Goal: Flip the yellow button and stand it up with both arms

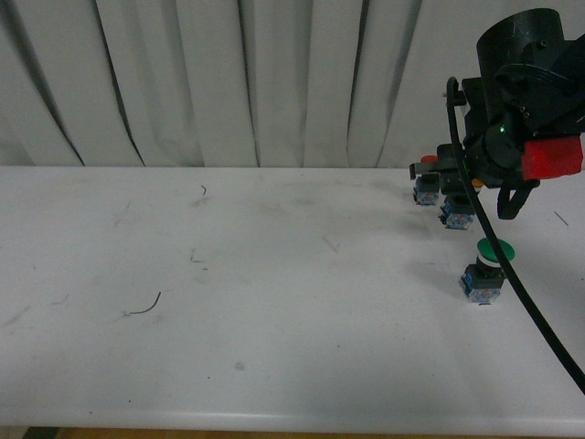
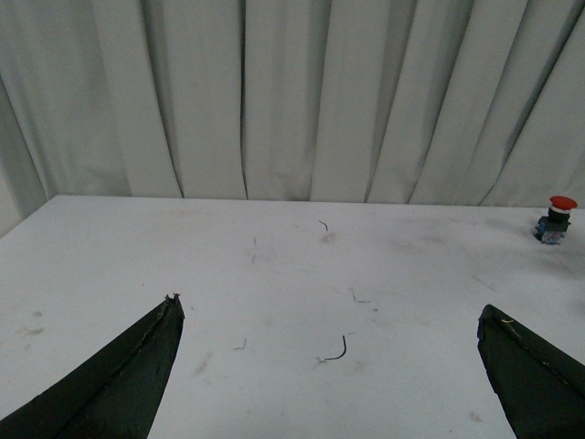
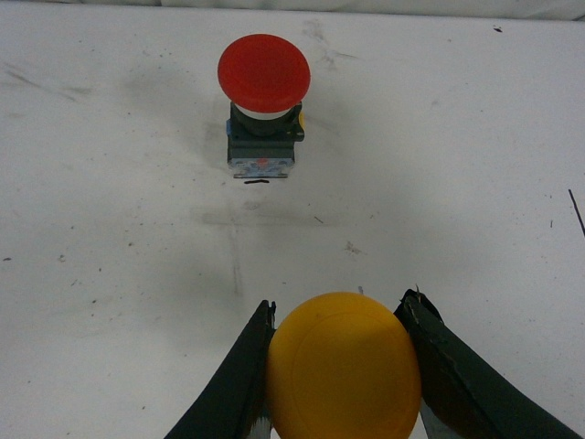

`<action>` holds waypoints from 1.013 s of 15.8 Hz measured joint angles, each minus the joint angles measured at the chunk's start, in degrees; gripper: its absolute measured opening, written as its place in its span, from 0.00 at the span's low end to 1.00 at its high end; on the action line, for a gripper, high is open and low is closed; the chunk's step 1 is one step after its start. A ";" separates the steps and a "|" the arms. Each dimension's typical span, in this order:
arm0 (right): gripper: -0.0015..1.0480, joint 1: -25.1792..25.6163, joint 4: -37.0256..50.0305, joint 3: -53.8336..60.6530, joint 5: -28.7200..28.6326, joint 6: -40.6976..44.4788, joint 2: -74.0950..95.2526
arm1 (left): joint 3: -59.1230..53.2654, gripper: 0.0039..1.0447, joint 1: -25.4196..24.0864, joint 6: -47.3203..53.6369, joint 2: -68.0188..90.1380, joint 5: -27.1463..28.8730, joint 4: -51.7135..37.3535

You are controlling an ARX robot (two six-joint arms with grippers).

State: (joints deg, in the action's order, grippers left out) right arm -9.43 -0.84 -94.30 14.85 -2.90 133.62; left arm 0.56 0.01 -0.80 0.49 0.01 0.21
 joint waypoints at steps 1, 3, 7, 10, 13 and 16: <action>0.35 0.02 0.48 -0.44 0.35 0.50 0.52 | 0.00 0.94 0.00 0.00 0.00 0.00 0.02; 0.35 0.04 0.50 -1.40 0.63 1.14 2.05 | 0.00 0.94 0.00 0.00 0.00 0.00 0.00; 0.35 0.07 0.20 -3.06 0.81 1.53 4.37 | 0.00 0.94 0.00 0.00 0.00 0.00 0.00; 0.35 -0.02 0.44 -3.98 0.85 1.68 5.11 | 0.00 0.94 0.00 0.00 0.00 0.00 0.00; 0.35 -0.48 1.20 -3.98 1.44 2.36 5.53 | 0.00 0.94 0.00 0.00 0.00 0.00 0.00; 0.35 -0.72 1.73 -3.26 1.55 2.56 5.77 | 0.00 0.94 0.00 0.00 0.00 0.00 0.00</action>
State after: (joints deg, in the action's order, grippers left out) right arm -10.15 0.89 -97.56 16.40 -0.34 139.39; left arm 0.56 0.01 -0.80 0.49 0.01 0.21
